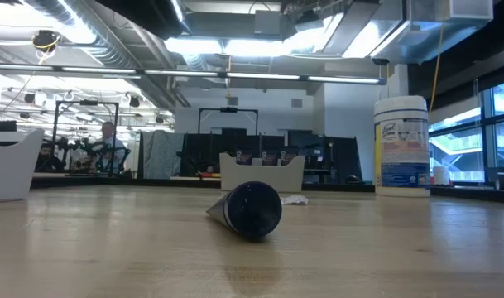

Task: Pick & Place Travel size toiletries
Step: Put the shave cream into the gray bin

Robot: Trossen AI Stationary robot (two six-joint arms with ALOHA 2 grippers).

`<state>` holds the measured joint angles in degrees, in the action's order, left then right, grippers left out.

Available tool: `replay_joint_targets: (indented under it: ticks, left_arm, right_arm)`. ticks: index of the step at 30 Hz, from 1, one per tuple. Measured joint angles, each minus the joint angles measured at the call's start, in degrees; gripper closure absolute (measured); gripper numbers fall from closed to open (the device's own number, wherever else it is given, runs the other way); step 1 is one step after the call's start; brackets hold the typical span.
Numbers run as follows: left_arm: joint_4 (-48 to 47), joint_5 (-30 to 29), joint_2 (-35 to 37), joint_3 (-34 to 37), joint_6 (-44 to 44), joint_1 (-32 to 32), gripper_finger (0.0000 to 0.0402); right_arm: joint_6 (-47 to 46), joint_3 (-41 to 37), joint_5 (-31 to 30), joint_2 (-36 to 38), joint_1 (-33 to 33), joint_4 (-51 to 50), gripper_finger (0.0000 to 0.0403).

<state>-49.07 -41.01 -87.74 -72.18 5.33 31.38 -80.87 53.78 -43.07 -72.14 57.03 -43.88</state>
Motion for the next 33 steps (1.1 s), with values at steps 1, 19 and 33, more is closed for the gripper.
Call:
replay_joint_targets:
  ticks: [1,19,33]
  left_arm:
    - [0.0,0.8,0.0,0.0,0.6,0.0,0.0288]
    - [6.4,16.7,-1.6,0.0,-0.9,-1.6,0.0277]
    - [12.8,27.2,-12.7,0.0,-14.9,-7.1,0.0159]
  right_arm:
    - [3.1,0.0,0.0,0.0,-1.0,2.2,0.012]
    - [25.7,0.0,5.0,0.0,-10.3,16.0,0.018]
    - [29.2,0.0,5.1,0.0,-10.4,17.2,0.0202]
